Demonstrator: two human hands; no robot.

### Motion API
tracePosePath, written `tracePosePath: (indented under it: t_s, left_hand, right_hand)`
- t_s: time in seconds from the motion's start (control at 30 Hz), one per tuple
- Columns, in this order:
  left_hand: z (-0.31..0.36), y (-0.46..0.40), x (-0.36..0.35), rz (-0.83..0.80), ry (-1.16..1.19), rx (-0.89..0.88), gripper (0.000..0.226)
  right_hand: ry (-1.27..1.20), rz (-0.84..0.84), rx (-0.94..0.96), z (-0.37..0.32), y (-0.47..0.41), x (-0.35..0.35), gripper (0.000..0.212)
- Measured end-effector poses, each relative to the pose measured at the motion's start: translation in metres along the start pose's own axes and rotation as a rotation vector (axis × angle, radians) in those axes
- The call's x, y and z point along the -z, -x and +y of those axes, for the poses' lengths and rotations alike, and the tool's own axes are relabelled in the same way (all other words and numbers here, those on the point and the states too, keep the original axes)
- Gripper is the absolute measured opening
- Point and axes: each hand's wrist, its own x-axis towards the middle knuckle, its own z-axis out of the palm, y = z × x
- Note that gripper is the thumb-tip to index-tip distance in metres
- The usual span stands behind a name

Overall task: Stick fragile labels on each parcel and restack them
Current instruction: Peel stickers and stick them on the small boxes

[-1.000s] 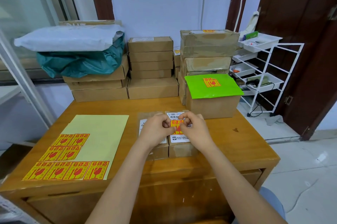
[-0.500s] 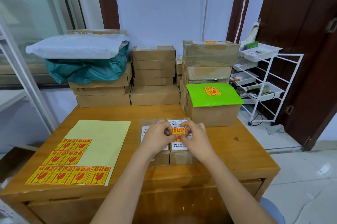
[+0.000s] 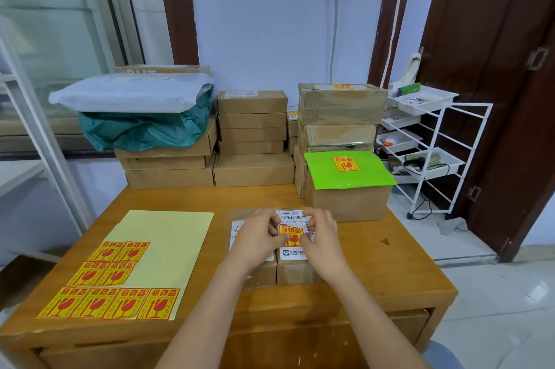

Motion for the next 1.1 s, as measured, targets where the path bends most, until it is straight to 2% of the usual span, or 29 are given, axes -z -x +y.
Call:
tracePosePath:
  t_s: [0.27, 0.4, 0.5, 0.8, 1.1]
  left_hand:
    - [-0.003, -0.001, -0.003, 0.040, 0.020, -0.007, 0.016]
    - [-0.003, -0.004, -0.005, 0.064, 0.000, 0.000, 0.019]
    - [-0.005, -0.005, -0.006, 0.076, -0.017, 0.002, 0.018]
    - [-0.003, -0.010, -0.009, 0.100, -0.046, 0.046, 0.014]
    - [-0.002, -0.004, -0.007, 0.117, -0.009, -0.002, 0.015]
  right_hand:
    - [0.063, -0.030, -0.023, 0.001, -0.005, 0.000, 0.034]
    - [0.113, -0.078, -0.039, -0.001, -0.010, 0.001, 0.045]
    - [0.149, -0.093, -0.040, -0.003, -0.014, 0.001, 0.041]
    - [0.123, -0.108, -0.055, -0.005, -0.015, 0.003, 0.039]
    - [0.128, -0.115, -0.047, -0.004, -0.012, 0.004, 0.044]
